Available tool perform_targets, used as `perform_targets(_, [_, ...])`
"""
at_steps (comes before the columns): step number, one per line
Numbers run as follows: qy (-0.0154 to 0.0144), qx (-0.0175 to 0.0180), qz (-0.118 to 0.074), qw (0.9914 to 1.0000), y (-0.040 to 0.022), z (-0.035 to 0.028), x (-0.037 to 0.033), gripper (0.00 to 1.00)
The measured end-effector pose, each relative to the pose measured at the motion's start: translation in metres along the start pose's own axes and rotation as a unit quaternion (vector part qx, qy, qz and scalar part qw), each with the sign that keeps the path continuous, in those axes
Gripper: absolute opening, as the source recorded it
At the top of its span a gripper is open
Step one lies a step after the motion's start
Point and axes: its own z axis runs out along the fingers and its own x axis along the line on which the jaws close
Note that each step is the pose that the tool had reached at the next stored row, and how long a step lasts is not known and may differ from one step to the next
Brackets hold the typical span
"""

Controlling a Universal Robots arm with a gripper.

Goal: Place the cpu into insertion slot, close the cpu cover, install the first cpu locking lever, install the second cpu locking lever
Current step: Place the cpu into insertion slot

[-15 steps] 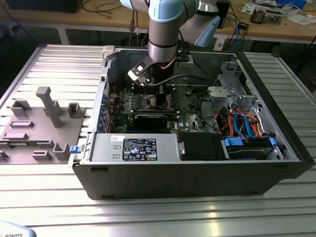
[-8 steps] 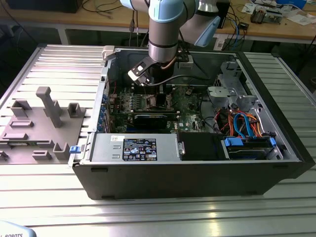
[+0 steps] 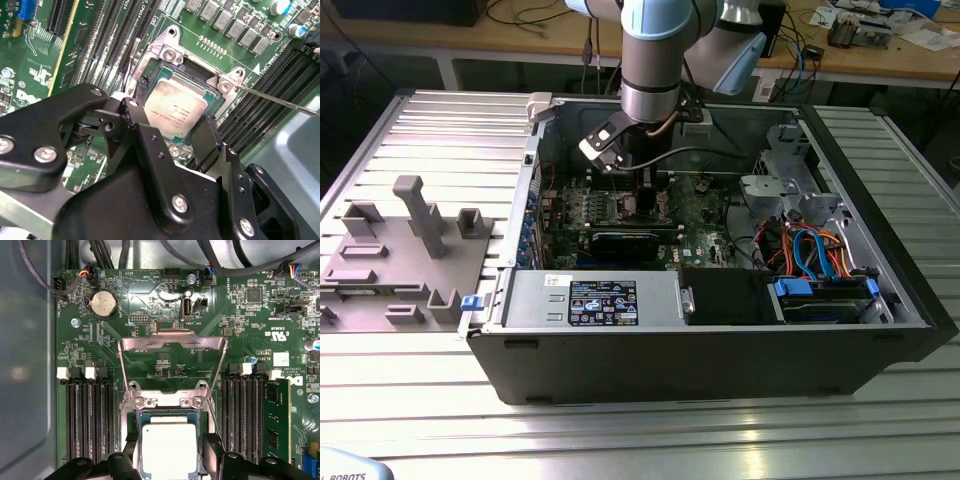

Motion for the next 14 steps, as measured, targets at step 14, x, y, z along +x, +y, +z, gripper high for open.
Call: perform_targets(14, [0.0008, -0.0008, -0.026, 0.99966, 0.0002, -0.0062, -0.0002, 0.23])
